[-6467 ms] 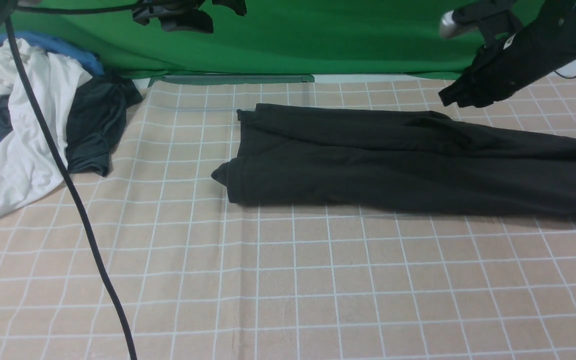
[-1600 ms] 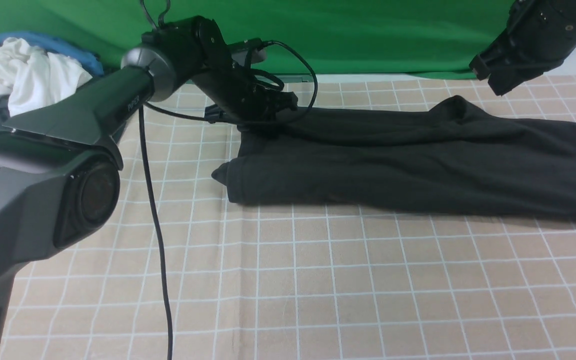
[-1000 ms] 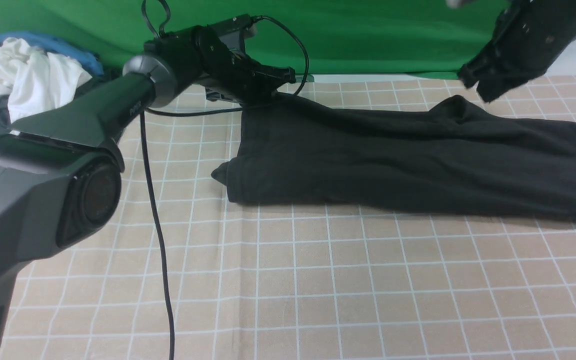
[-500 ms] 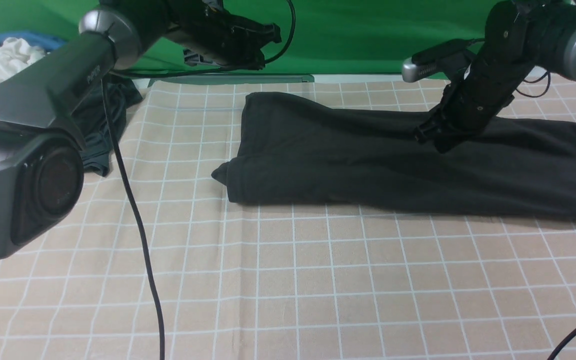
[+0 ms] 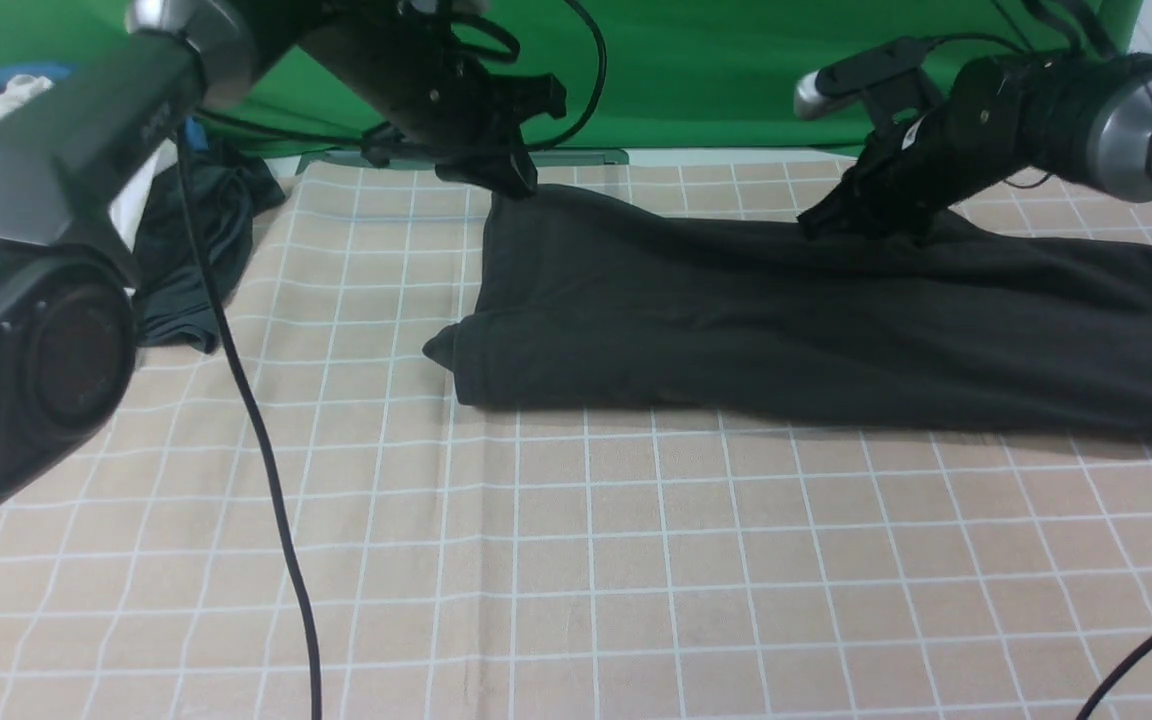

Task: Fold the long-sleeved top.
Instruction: Use the right arm to clamp the right edge of the fabric

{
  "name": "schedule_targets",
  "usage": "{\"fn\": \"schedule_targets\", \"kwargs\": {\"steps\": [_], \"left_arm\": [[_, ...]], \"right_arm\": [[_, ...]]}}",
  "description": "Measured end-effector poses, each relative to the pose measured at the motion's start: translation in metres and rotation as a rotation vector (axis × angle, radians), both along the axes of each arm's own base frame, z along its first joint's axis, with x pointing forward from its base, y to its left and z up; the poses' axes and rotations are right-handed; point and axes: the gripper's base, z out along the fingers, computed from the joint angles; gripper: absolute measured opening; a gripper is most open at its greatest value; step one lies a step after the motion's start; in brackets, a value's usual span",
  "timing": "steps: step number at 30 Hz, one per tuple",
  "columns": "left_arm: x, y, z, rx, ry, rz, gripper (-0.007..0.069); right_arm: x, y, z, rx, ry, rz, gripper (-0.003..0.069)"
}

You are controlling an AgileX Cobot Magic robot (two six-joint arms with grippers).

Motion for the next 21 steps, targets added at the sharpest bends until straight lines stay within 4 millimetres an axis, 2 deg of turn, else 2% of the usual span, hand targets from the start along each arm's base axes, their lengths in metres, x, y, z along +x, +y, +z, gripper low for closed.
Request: {"fn": "schedule_targets", "kwargs": {"steps": [5, 8, 10, 17, 21], "left_arm": [[-0.01, 0.003, 0.031, -0.01, -0.047, -0.003, 0.0014], [-0.013, 0.004, 0.039, -0.016, -0.066, 0.001, 0.0014], [-0.013, 0.004, 0.04, -0.019, -0.069, 0.006, 0.0014], [-0.012, 0.004, 0.039, -0.017, -0.069, 0.01, 0.0014], [-0.011, 0.005, 0.04, -0.015, -0.088, 0.021, 0.0014]], "right_arm": [[-0.011, -0.005, 0.031, -0.029, 0.159, 0.014, 0.0025], [-0.016, -0.005, 0.038, -0.038, 0.213, 0.021, 0.0025], [-0.016, -0.005, 0.033, -0.037, 0.243, 0.022, 0.0025], [-0.004, -0.001, -0.008, -0.006, 0.268, 0.009, 0.0025], [0.005, 0.001, -0.009, 0.016, 0.175, -0.006, 0.0026]]}}
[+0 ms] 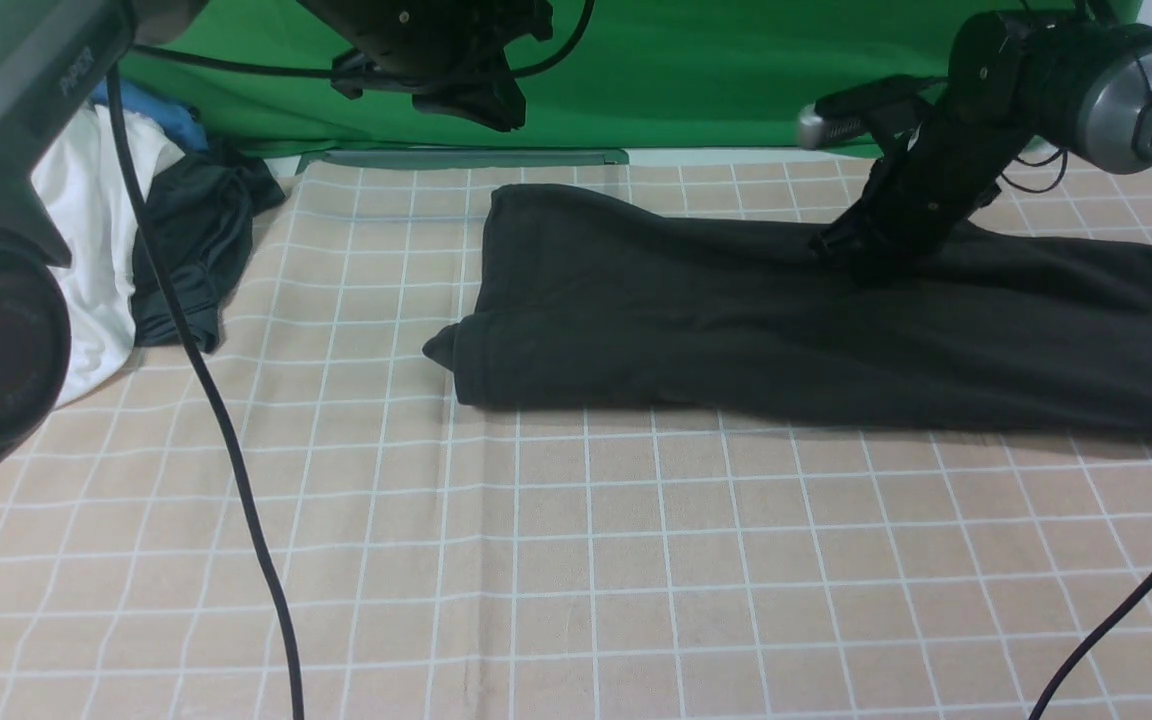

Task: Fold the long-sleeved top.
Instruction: Use the right arm to clamp the right edge of the fabric

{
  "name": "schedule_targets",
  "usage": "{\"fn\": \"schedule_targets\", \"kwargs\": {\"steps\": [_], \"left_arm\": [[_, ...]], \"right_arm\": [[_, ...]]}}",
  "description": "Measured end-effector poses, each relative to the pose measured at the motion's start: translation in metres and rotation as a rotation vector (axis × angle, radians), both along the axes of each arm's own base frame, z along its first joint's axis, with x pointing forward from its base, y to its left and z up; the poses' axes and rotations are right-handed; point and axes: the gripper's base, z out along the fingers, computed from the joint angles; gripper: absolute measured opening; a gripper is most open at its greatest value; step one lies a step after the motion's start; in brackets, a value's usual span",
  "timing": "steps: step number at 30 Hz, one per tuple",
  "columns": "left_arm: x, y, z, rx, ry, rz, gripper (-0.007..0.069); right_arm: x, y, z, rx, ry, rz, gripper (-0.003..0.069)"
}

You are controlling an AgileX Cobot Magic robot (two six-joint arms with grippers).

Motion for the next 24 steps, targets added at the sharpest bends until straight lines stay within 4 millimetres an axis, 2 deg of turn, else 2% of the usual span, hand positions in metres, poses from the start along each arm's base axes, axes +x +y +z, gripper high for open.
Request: {"fn": "schedule_targets", "kwargs": {"steps": [7, 12, 15, 19, 20, 21, 23, 24], "left_arm": [[0.003, 0.001, 0.001, 0.006, -0.029, 0.013, 0.0014], [0.003, 0.004, 0.0, 0.047, -0.039, 0.019, 0.0014], [0.0, 0.005, -0.002, 0.056, 0.004, 0.015, 0.0014], [-0.009, 0.008, -0.008, 0.102, 0.117, -0.014, 0.0014], [-0.01, 0.01, -0.009, 0.123, 0.131, -0.007, 0.0014], [-0.01, 0.011, -0.01, 0.13, 0.138, 0.008, 0.0014], [-0.01, 0.012, -0.011, 0.132, 0.149, 0.03, 0.0014], [-0.01, 0.013, -0.014, 0.133, 0.167, 0.052, 0.0014]], "right_arm": [[0.026, 0.003, 0.016, 0.056, -0.337, -0.035, 0.0027], [0.022, -0.001, 0.023, 0.047, -0.276, -0.031, 0.0025], [0.016, -0.013, 0.035, 0.034, -0.21, -0.038, 0.0025], [0.005, -0.05, 0.072, 0.025, -0.16, -0.091, 0.0025], [-0.003, -0.073, 0.093, 0.027, -0.151, -0.123, 0.0025], [-0.008, -0.086, 0.102, 0.035, -0.14, -0.142, 0.0025], [-0.014, -0.098, 0.109, 0.05, -0.114, -0.155, 0.0025], [-0.023, -0.117, 0.117, 0.065, -0.083, -0.178, 0.0025]]}}
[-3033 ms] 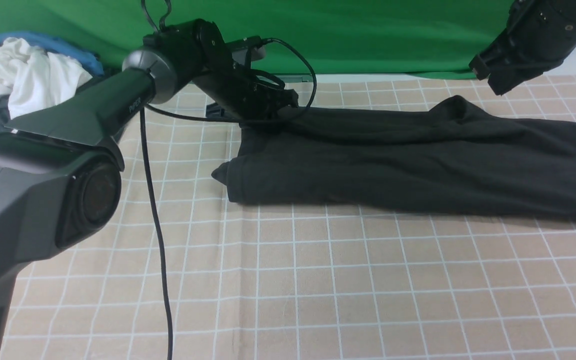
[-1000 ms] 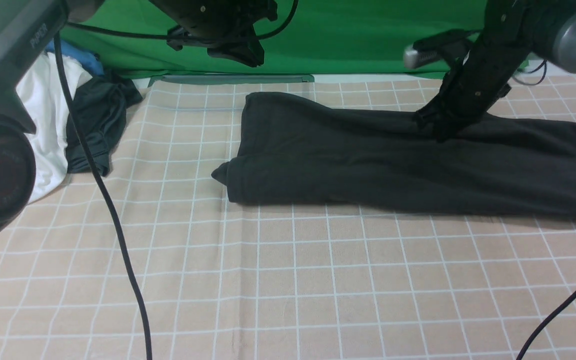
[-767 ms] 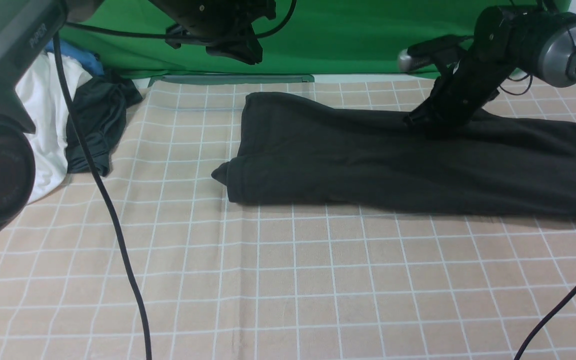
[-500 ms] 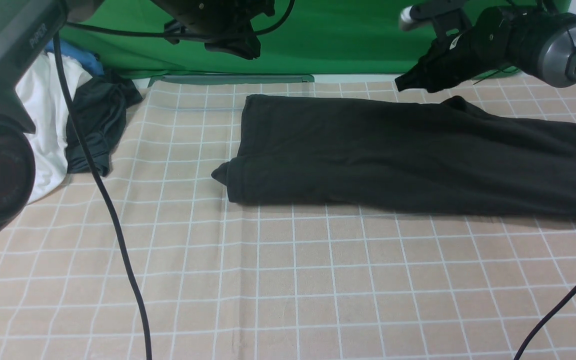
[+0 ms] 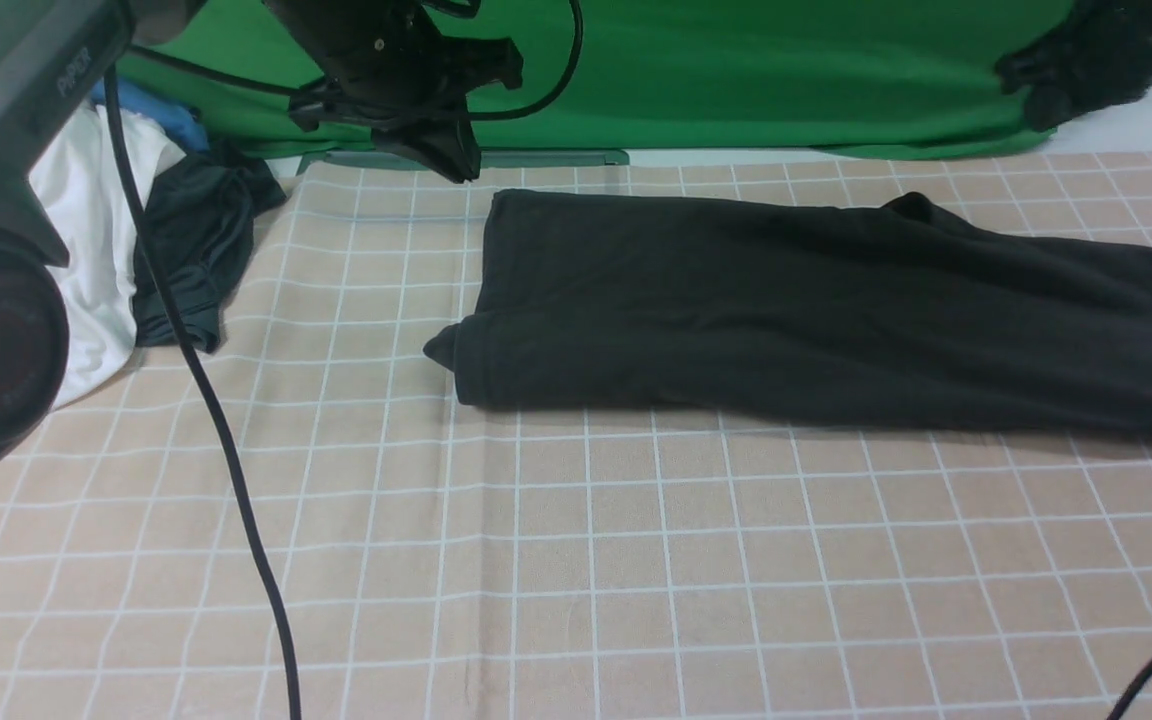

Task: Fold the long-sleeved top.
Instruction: Use the right arm to clamp the right edge of the fabric

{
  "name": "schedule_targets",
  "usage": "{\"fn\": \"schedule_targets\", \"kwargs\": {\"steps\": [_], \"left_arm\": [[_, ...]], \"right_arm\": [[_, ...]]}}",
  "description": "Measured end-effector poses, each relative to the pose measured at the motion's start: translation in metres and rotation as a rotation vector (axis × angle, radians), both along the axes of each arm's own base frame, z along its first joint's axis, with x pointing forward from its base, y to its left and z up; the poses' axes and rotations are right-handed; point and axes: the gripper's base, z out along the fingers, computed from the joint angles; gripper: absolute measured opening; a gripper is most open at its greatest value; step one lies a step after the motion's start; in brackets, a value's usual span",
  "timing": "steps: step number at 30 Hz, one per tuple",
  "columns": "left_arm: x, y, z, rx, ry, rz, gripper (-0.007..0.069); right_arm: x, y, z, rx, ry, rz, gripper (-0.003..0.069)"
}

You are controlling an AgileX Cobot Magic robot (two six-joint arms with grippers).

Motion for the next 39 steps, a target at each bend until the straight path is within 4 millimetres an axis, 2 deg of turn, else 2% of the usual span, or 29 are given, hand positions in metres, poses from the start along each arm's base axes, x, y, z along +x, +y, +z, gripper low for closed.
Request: {"fn": "schedule_targets", "kwargs": {"steps": [2, 4, 5, 7, 11, 13, 16, 19, 22, 24, 27, 34, 39], "left_arm": [[-0.001, 0.002, -0.005, 0.003, 0.023, 0.017, 0.0014], [-0.005, 0.004, -0.027, 0.006, 0.107, 0.032, 0.0014], [-0.005, 0.004, -0.027, 0.002, 0.108, 0.033, 0.0014], [-0.009, 0.008, -0.047, -0.033, 0.195, 0.047, 0.0015], [-0.008, 0.013, -0.059, -0.098, 0.256, 0.076, 0.0026], [-0.007, 0.017, -0.059, -0.111, 0.262, 0.095, 0.0066], [-0.005, 0.02, -0.06, -0.089, 0.245, 0.118, 0.0177], [0.0, 0.019, -0.071, -0.102, 0.241, 0.137, 0.0306], [0.001, 0.016, -0.082, -0.122, 0.283, 0.138, 0.0405], [0.001, 0.014, -0.099, -0.124, 0.343, 0.128, 0.0495], [0.0, 0.015, -0.109, -0.115, 0.38, 0.14, 0.0559], [-0.002, 0.012, -0.102, -0.152, 0.385, 0.167, 0.0559], [-0.029, -0.001, -0.101, -0.145, 0.447, 0.138, 0.0505]], "right_arm": [[-0.008, -0.014, 0.005, 0.016, 0.038, -0.01, 0.0025], [-0.019, -0.037, 0.008, 0.033, 0.069, -0.05, 0.0025], [-0.02, -0.039, 0.008, 0.035, 0.07, -0.053, 0.0025], [-0.032, -0.051, 0.008, 0.042, 0.094, -0.085, 0.0025], [-0.051, -0.054, 0.005, 0.051, 0.141, -0.096, 0.0025], [-0.065, -0.051, 0.003, 0.056, 0.176, -0.086, 0.0025], [-0.082, -0.046, -0.003, 0.073, 0.221, -0.083, 0.0025], [-0.091, -0.044, -0.011, 0.079, 0.244, -0.09, 0.0025], [-0.093, -0.043, -0.015, 0.085, 0.255, -0.099, 0.0025], [-0.094, -0.042, -0.017, 0.101, 0.257, -0.108, 0.0026], [-0.093, -0.04, -0.015, 0.13, 0.244, -0.112, 0.0026], [-0.092, -0.03, -0.012, 0.136, 0.226, -0.09, 0.0026], [-0.09, -0.026, -0.012, 0.135, 0.22, -0.081, 0.0026]]}}
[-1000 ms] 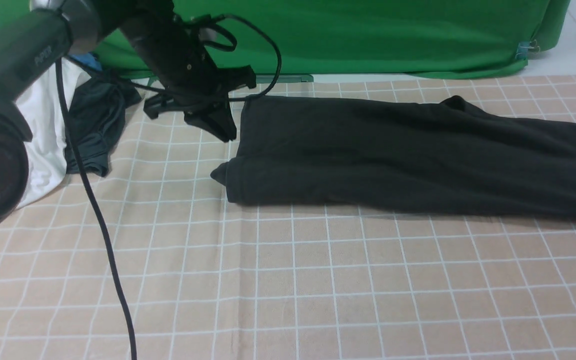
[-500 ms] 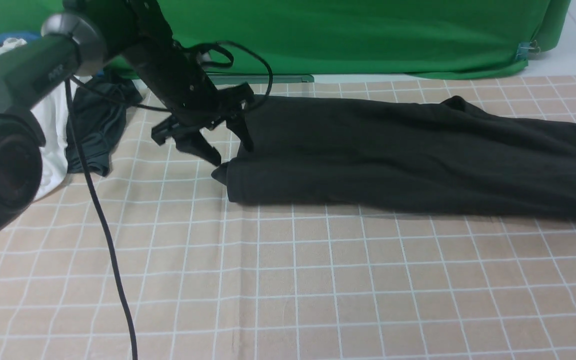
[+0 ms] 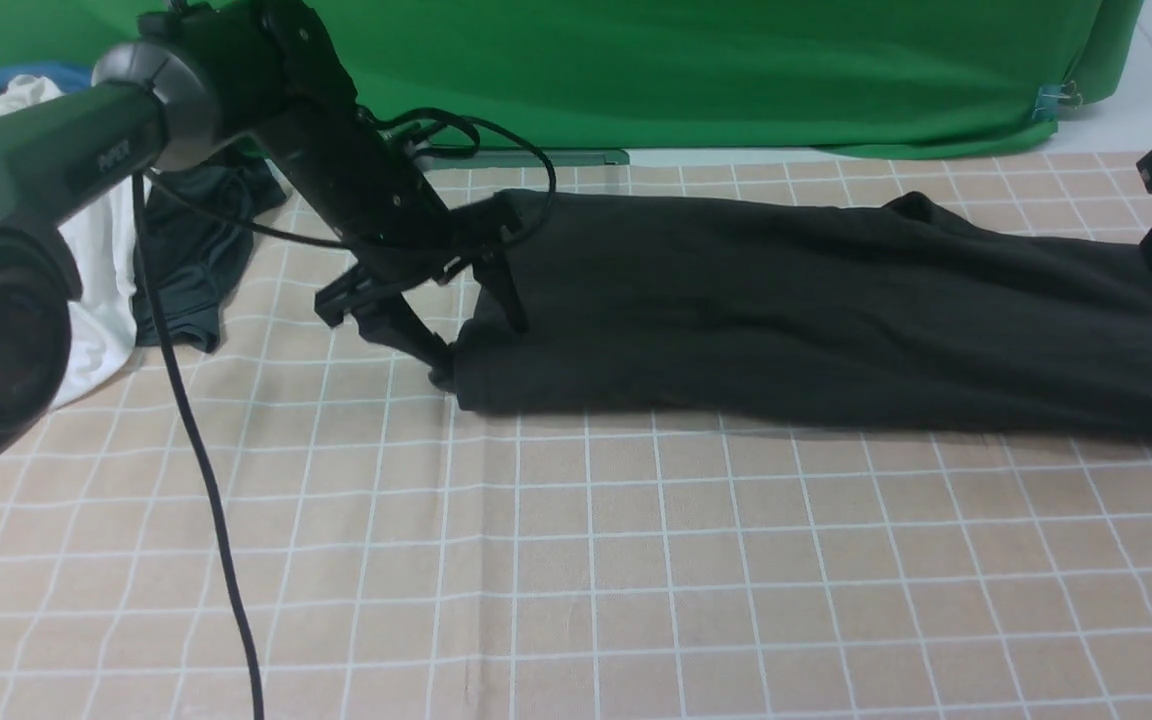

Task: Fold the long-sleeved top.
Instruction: Use the right arm to clamp the right edge of the fabric

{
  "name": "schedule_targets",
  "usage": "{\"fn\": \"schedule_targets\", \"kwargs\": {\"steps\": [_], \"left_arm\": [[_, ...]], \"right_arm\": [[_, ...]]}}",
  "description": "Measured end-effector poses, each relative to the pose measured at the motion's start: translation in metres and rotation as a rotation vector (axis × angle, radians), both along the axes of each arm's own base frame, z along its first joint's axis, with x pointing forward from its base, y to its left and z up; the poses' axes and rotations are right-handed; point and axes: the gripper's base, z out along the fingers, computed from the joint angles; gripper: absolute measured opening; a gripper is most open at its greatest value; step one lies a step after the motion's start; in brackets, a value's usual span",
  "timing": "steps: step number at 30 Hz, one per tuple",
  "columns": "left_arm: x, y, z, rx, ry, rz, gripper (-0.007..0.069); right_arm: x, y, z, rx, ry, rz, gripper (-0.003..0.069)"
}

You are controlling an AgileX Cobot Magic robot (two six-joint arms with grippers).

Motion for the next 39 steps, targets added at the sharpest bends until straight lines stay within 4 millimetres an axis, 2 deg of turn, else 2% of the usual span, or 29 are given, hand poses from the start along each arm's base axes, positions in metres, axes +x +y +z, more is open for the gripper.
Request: {"fn": "schedule_targets", "kwargs": {"steps": [4, 7, 10, 13, 17, 19, 21, 24, 26, 27, 28, 32, 39], "left_arm": [[-0.021, -0.006, -0.015, 0.016, 0.085, -0.04, 0.0463], [-0.023, -0.005, -0.019, 0.03, 0.097, -0.048, 0.0439], [-0.02, -0.004, -0.01, 0.026, 0.067, -0.048, 0.0426], [-0.014, -0.005, 0.019, 0.017, -0.026, -0.042, 0.0417], [-0.012, 0.0, 0.077, 0.035, -0.197, -0.024, 0.0413], [-0.01, 0.001, 0.092, 0.04, -0.244, -0.013, 0.0413], [-0.008, 0.001, 0.094, 0.039, -0.254, -0.011, 0.0413], [0.007, -0.002, 0.072, 0.034, -0.25, 0.01, 0.0412], [0.02, -0.005, 0.044, 0.041, -0.232, 0.025, 0.0412], [0.022, -0.005, 0.042, 0.041, -0.234, 0.027, 0.0412], [0.028, -0.006, 0.021, 0.05, -0.203, 0.03, 0.0412], [0.033, -0.007, -0.01, 0.064, -0.148, 0.028, 0.0412], [0.034, -0.008, -0.018, 0.062, -0.118, 0.022, 0.0412]], "right_arm": [[0.0, 0.001, 0.0, 0.0, -0.003, 0.004, 0.0026], [0.0, 0.001, 0.0, -0.003, -0.006, 0.013, 0.0026], [0.0, 0.001, 0.0, -0.004, -0.006, 0.016, 0.0026], [0.0, 0.001, 0.0, -0.004, -0.006, 0.016, 0.0026], [0.0, 0.001, 0.0, -0.004, -0.006, 0.016, 0.0026], [0.001, 0.001, 0.0, -0.005, -0.007, 0.016, 0.0026], [0.0, 0.001, 0.0, -0.004, -0.007, 0.016, 0.0026], [0.0, 0.001, 0.0, -0.004, -0.007, 0.016, 0.0026], [0.0, 0.001, 0.0, -0.004, -0.007, 0.016, 0.0026], [0.0, 0.001, 0.0, -0.004, -0.006, 0.016, 0.0026], [0.0, 0.001, 0.0, -0.004, -0.004, 0.017, 0.0026], [0.0, 0.001, 0.0, -0.003, -0.002, 0.018, 0.0026], [0.0, 0.002, 0.0, -0.002, -0.002, 0.018, 0.0026]]}}
